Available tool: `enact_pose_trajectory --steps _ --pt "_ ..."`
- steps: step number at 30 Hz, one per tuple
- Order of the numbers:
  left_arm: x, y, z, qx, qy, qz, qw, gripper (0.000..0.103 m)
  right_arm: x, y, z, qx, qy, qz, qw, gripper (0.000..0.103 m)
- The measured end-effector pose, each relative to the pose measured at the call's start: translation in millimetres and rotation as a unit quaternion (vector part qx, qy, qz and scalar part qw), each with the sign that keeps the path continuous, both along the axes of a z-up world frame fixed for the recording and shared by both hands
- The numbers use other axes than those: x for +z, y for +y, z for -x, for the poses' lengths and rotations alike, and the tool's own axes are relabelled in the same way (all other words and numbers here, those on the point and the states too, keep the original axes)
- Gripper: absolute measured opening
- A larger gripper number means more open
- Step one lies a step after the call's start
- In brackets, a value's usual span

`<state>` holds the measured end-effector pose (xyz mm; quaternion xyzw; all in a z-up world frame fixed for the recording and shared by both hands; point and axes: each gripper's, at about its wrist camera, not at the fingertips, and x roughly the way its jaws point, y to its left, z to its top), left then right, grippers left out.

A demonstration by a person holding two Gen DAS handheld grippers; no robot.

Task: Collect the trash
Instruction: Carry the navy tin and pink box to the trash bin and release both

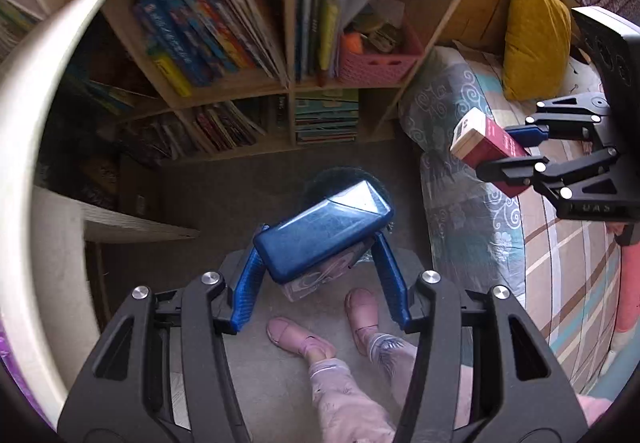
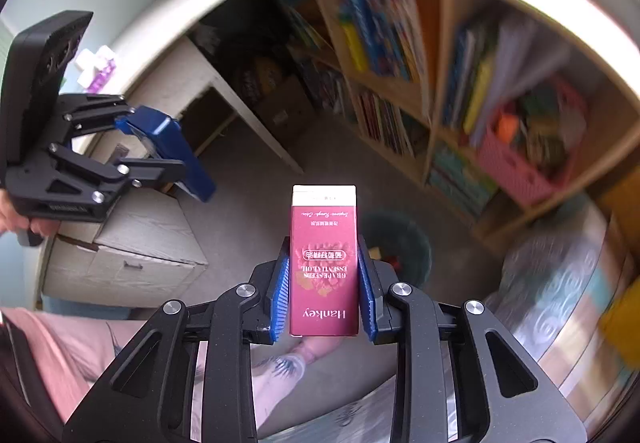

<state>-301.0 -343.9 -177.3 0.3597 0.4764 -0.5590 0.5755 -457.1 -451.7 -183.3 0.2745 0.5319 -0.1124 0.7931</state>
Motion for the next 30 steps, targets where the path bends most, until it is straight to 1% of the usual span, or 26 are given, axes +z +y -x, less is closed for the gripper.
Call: enact_pose_trajectory --steps 7,13,18,19,20,21,23,25,27,28,29,30 --pt "-67.7 -34.4 34.9 -0.025 0.024 -0.041 0.9986 0.049 -68.9 -14.1 26.2 -0.061 0.008 -0.054 0.997 0.03" --pt "-127.8 -53.7 46.3 -0.037 0.027 -0.083 0.9955 0.049 -129.2 -21.6 37.9 -0.098 0.009 -0.086 0.991 0.03" --pt "-178.2 -66.1 51.6 -0.045 0.034 -0.103 0.9931 0.047 -187.9 -24.7 42.1 -0.139 0.013 -0.119 0.983 0.03" --pt "-188.4 -68.3 53.0 -0.049 0.035 -0.109 0.9922 0.044 -196.3 -25.5 42.2 -0.146 0.013 -0.123 0.982 0.03" --pt "-198.1 -70.3 54.5 -0.053 0.034 -0.114 0.9914 0.036 -206.4 -26.3 42.7 -0.154 0.012 -0.129 0.98 0.03" --pt "-208.2 -72.3 56.0 -0.059 0.034 -0.124 0.9899 0.023 -215.9 -26.9 43.0 -0.162 0.012 -0.134 0.978 0.03" --pt "-225.3 -75.7 57.7 -0.068 0.041 -0.138 0.9873 0.021 -232.2 -27.4 42.9 -0.171 0.014 -0.135 0.976 0.03" --pt "-239.5 -79.0 61.9 -0.08 0.031 -0.136 0.9869 0.021 -248.7 -29.4 42.5 -0.179 0.013 -0.143 0.973 0.03" --pt "-253.7 -83.2 65.9 -0.097 0.017 -0.138 0.9856 0.021 -264.1 -31.2 39.7 -0.175 0.021 -0.14 0.974 0.031" --pt "-259.4 -85.2 66.0 -0.099 0.013 -0.138 0.9854 0.027 -272.4 -32.9 39.8 -0.182 0.027 -0.141 0.973 0.033" --pt "-266.6 -87.1 65.3 -0.096 0.006 -0.141 0.9853 0.04 -281.1 -35.5 41.0 -0.193 0.032 -0.149 0.969 0.044" --pt "-271.6 -87.3 64.3 -0.092 0.0 -0.146 0.9849 0.075 -287.8 -37.3 41.5 -0.204 0.04 -0.151 0.967 0.075"
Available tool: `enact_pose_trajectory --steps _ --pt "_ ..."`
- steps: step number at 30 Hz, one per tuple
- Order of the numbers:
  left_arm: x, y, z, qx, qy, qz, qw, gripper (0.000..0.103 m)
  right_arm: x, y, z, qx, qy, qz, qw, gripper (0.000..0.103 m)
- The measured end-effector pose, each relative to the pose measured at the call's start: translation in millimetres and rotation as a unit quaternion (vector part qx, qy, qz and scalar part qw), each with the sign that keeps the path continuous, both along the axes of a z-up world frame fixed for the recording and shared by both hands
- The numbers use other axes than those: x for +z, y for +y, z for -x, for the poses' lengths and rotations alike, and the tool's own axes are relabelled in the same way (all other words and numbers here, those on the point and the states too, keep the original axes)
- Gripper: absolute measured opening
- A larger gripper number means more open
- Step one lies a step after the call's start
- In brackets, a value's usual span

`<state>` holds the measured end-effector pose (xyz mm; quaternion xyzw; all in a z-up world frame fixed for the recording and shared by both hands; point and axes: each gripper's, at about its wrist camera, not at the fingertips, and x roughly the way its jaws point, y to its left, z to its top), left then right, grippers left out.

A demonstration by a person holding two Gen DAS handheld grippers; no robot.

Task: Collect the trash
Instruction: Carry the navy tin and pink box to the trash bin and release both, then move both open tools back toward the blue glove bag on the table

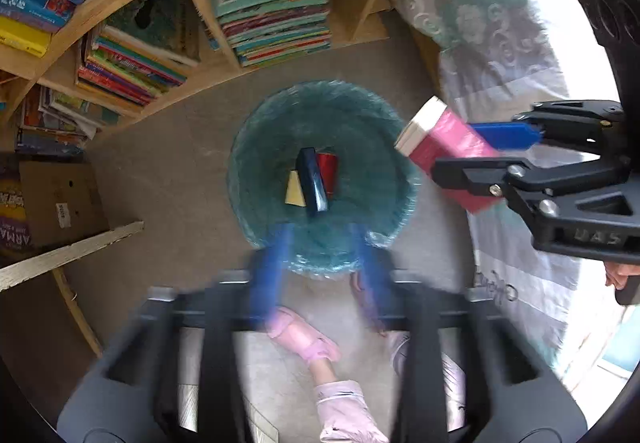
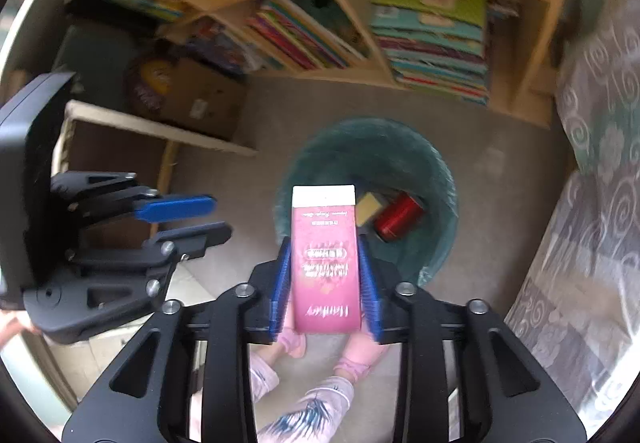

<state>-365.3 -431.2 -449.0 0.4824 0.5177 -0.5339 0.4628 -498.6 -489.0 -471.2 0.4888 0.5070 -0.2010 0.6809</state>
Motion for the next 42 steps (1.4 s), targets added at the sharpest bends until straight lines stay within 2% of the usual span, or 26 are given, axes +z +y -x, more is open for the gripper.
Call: enact_pose_trajectory --steps 1,4,8,15,19,26,33,38,42 --pt "-2.8 1.5 -1.2 0.002 -0.006 0.001 1.0 0.087 -3.4 -2.2 1.7 -0.012 0.009 0.008 1.0 0.082" --pt "-5.8 8.5 -5.4 0.002 -0.015 0.001 0.9999 0.087 -9.3 -6.7 7.0 -0.043 -0.008 -0.008 0.999 0.082" --pt "-4.6 19.0 -12.4 0.008 -0.009 -0.009 0.9999 0.087 -1.2 -6.3 11.2 -0.048 -0.01 -0.006 0.999 0.082" --pt "19.8 29.3 -14.3 0.021 0.003 0.005 0.9998 0.087 23.3 -1.8 18.7 -0.045 -0.01 -0.005 0.999 0.082" --pt "43.3 32.0 -15.1 0.034 0.006 0.014 0.9993 0.087 48.7 4.8 19.7 -0.027 -0.011 0.002 1.0 0.082" --pt "115.6 48.6 -25.3 0.062 0.007 0.043 0.9971 0.087 122.3 11.3 14.9 0.01 -0.027 0.028 0.999 0.082" --pt "200.2 81.0 -53.2 0.109 -0.015 0.08 0.9907 0.087 208.8 20.7 -15.7 0.096 -0.056 0.064 0.992 0.082" --pt "257.6 121.1 -86.2 0.166 -0.041 0.106 0.9795 0.09 265.8 34.2 -57.4 0.176 -0.091 0.09 0.976 0.082" --pt "295.1 159.9 -118.7 0.218 -0.067 0.124 0.9657 0.091 303.8 46.8 -102.6 0.24 -0.123 0.105 0.957 0.082"
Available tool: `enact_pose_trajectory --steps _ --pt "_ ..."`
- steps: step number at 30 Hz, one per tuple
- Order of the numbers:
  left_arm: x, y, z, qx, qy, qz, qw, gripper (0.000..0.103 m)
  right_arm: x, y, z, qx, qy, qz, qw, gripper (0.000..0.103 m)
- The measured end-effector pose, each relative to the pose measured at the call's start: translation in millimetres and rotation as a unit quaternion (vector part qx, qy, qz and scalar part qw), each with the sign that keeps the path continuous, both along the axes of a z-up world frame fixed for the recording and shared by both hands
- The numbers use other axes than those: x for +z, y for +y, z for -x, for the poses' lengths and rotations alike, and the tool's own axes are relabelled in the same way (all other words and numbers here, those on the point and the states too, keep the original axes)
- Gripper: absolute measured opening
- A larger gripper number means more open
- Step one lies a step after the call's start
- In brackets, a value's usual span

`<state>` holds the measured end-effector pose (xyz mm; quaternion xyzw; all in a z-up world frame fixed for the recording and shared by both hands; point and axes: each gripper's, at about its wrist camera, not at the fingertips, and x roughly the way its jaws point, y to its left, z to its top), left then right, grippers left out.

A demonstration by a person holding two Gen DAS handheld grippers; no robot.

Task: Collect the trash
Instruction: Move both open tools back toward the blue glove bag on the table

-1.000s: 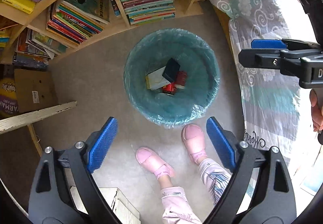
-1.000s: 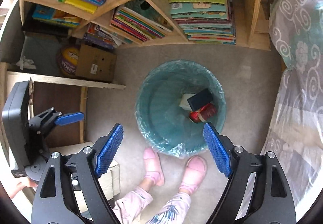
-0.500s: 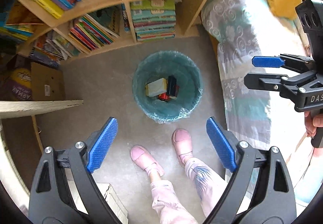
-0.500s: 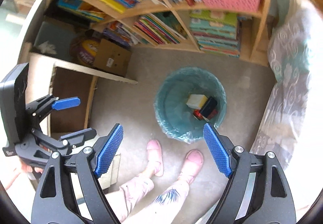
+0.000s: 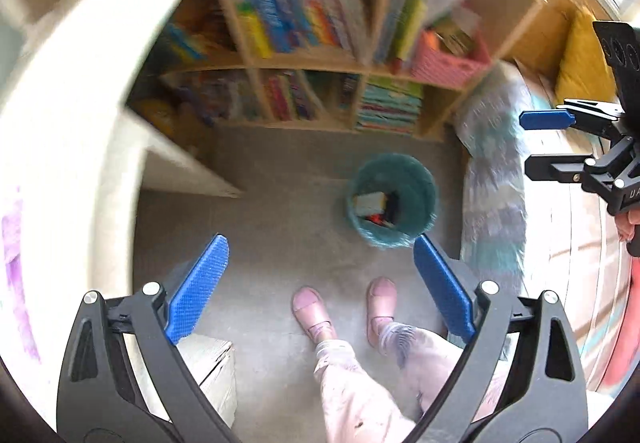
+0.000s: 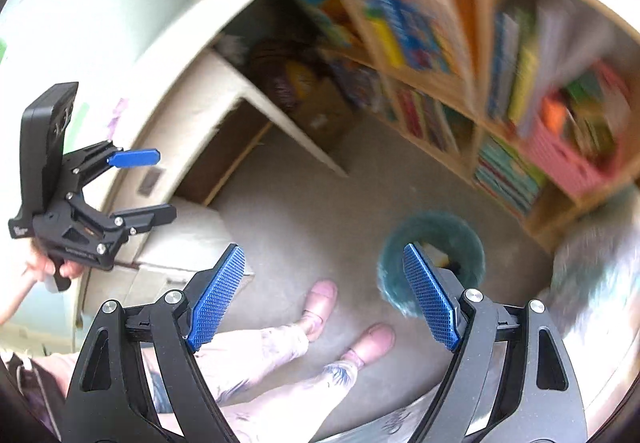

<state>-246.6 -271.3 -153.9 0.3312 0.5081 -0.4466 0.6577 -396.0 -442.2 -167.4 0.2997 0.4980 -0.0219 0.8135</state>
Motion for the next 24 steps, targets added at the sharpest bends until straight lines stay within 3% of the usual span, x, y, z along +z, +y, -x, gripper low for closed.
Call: enact_pose_trajectory --steps 6,12,17,24 --pt "44.1 65.2 -55.5 0.097 -0.039 0.02 0.9943 0.092 42.9 27.9 -67.5 0.081 -0.036 0.028 0.996 0.082" --pt "68.9 127.9 -113.0 0.15 -0.075 0.028 0.9855 0.094 74.3 74.5 -133.1 0.135 -0.059 0.04 0.988 0.083" --pt "78.4 180.0 -170.8 0.176 -0.079 0.029 0.9807 0.094 92.2 123.8 -188.8 0.148 -0.071 0.027 0.986 0.086" --pt "69.7 250.0 -247.1 0.186 -0.094 0.007 0.978 0.094 93.1 192.9 -266.5 0.145 -0.055 0.011 0.988 0.087"
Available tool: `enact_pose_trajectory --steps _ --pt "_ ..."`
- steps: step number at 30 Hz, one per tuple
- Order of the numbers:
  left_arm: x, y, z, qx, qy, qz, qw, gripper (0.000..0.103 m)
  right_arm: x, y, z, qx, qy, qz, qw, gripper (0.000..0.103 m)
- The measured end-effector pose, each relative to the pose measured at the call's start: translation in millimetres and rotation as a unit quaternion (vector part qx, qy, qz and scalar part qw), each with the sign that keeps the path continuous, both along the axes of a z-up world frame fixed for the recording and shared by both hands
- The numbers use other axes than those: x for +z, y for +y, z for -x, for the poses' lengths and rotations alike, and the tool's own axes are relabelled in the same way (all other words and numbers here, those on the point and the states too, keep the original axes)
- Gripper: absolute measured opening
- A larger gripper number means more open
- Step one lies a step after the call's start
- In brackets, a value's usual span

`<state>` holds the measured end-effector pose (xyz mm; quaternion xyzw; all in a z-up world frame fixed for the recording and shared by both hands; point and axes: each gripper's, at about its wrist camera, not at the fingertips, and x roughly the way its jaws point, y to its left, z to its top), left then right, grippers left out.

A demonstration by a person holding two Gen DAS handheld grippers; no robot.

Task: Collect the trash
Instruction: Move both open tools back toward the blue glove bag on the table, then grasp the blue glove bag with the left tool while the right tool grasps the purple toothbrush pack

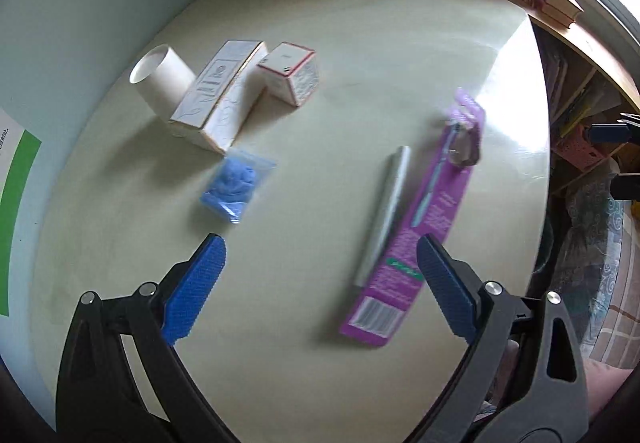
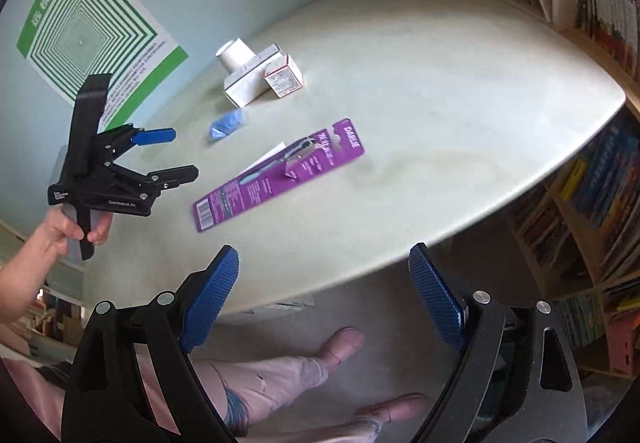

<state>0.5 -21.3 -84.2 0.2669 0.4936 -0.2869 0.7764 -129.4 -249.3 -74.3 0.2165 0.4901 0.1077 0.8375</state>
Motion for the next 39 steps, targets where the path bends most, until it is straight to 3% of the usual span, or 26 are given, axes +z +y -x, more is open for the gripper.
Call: enact_pose_trajectory --steps 7,17,20,22,26,28,30,32,39 --pt "-25.1 26.2 -52.7 -0.017 0.013 -0.013 0.9997 0.094 -20.9 34.7 -55.7 -0.05 0.056 -0.018 0.997 0.087" --pt "-53.9 29.9 -93.9 -0.047 0.035 0.002 0.9983 0.094 -50.1 47.1 -89.8 -0.109 0.114 -0.011 0.987 0.087" --pt "-56.9 25.6 -101.2 -0.055 0.04 0.014 0.9976 0.085 -49.9 46.7 -102.7 -0.128 0.114 0.001 0.985 0.088" --pt "-55.5 22.2 -103.8 -0.06 0.042 0.025 0.997 0.073 -49.8 45.7 -113.4 -0.142 0.121 0.021 0.982 0.088" --pt "-54.0 16.6 -108.1 -0.071 0.049 0.039 0.9955 0.058 -48.3 50.4 -132.5 -0.145 0.133 0.083 0.977 0.077" --pt "-52.4 14.0 -110.0 -0.075 0.049 0.044 0.995 0.042 -48.2 52.3 -139.4 -0.141 0.136 0.101 0.976 0.071" --pt "-51.4 13.7 -108.9 -0.079 0.049 0.046 0.9946 0.035 -47.1 51.4 -144.0 -0.135 0.138 0.115 0.975 0.045" --pt "-49.6 9.0 -106.5 -0.077 0.049 0.047 0.9947 0.034 -47.5 45.2 -145.4 -0.136 0.14 0.108 0.975 0.032" --pt "-50.6 18.6 -103.7 -0.071 0.05 0.045 0.9952 0.034 -48.6 26.2 -139.0 -0.138 0.144 0.089 0.976 0.028"
